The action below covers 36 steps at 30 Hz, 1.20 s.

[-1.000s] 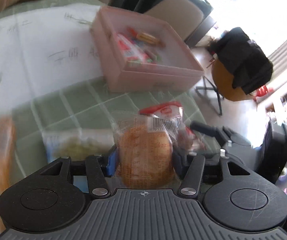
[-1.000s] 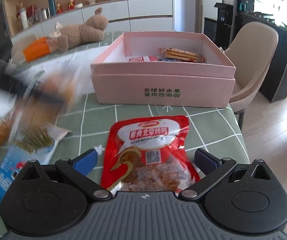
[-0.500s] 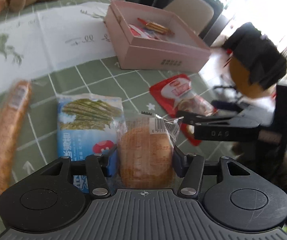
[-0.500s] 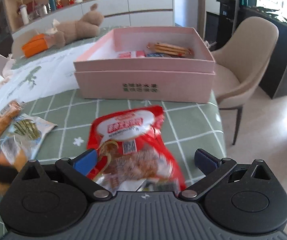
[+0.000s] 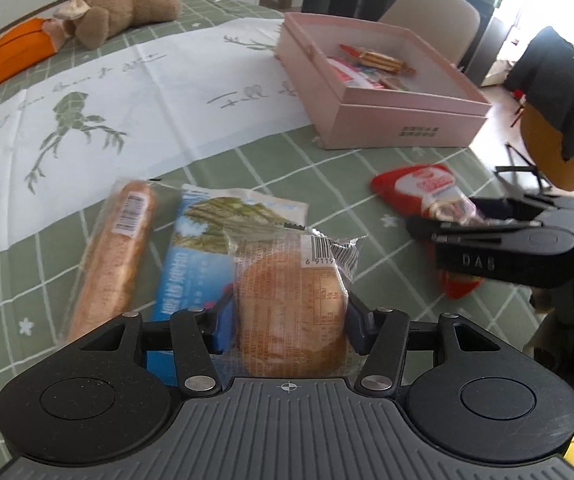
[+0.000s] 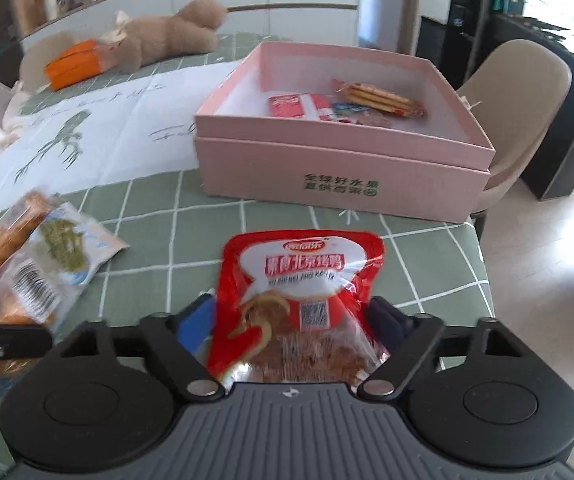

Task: Organize snacks
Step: 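Lift the bread bun with the left tool while the right tool holds the duck packet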

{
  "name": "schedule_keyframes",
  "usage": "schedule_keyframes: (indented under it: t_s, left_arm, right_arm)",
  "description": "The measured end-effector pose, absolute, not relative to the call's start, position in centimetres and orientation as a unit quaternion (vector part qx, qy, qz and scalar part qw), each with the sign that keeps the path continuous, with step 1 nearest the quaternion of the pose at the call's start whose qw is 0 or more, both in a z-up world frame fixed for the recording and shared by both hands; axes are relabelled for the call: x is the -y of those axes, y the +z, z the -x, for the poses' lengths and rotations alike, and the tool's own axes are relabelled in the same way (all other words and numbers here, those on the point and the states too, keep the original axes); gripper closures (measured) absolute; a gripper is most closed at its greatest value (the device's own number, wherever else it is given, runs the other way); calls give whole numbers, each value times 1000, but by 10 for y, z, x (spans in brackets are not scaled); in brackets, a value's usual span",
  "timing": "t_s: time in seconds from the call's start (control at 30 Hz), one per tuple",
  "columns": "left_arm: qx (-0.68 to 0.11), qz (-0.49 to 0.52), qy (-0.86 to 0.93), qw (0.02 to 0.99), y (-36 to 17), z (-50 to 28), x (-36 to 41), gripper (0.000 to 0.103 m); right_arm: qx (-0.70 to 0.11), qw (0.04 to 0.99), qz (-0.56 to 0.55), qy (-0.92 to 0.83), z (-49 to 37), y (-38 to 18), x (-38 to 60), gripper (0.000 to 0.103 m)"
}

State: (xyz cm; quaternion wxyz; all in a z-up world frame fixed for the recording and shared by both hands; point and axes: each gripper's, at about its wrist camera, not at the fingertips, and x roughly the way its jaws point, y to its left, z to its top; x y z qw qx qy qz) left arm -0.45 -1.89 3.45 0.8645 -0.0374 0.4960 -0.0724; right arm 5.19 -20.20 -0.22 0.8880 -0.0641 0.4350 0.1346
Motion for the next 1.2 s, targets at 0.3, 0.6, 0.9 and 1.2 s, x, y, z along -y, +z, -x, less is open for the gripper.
schedule_keyframes:
  t_s: [0.3,0.6,0.9,1.2]
  left_arm:
    - [-515,31,-151,843,27,1,57,44]
    - [-518,-4,-96,850,21,-2,38,43]
    - [-518,-17,-91,850,21,-1,39,42]
    - [-528,0,-125,840,24,-4,45,44]
  right_arm:
    - [-446,889,48,96,-32,-1,241,38]
    - [-442,892,44,89,-29,-7,240,19]
    - [-439,892,48,99,-35,-10,229,14]
    - [-445,887,32,121,-23,16,239,41]
